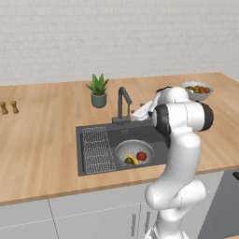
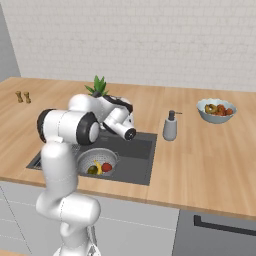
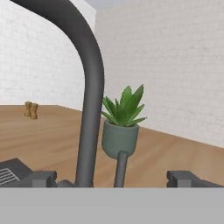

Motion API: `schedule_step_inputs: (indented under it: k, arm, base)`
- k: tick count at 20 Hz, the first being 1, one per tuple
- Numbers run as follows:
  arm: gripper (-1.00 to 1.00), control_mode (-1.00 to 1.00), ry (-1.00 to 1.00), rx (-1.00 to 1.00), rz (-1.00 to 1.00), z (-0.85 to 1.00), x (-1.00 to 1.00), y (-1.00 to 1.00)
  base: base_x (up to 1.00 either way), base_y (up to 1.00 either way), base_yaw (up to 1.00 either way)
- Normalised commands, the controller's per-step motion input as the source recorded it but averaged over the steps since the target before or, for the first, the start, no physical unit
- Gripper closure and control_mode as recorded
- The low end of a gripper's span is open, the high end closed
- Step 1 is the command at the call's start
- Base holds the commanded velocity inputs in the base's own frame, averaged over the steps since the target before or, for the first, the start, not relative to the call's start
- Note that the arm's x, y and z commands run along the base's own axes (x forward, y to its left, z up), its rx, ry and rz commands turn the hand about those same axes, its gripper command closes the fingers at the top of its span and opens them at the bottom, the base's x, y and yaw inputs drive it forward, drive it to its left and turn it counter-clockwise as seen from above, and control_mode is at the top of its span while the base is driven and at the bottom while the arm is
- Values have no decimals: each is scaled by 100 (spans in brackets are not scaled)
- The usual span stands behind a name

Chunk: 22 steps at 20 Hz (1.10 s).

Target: Put the colander in the sink, put the banana, kiwi, apple in the colander, and turn on the sink faucet and pour water over the colander.

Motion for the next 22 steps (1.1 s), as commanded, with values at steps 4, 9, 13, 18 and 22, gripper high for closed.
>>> schedule_step_inputs:
  k: [4, 9, 13, 18, 22]
  arm:
    - [-100, -100, -3, 0, 0, -12, 37, 12]
    - [-100, -100, -2, 0, 0, -21, 39, 15]
    - [-100, -100, 0, 0, 0, -20, 46, 2]
    - [-100, -100, 0, 0, 0, -21, 43, 0]
    - [-100, -100, 0, 0, 0, -14, 33, 2]
  base:
    - [0, 0, 0]
    - [0, 0, 0]
    - [0, 0, 0]
    - [0, 0, 0]
    - [0, 0, 0]
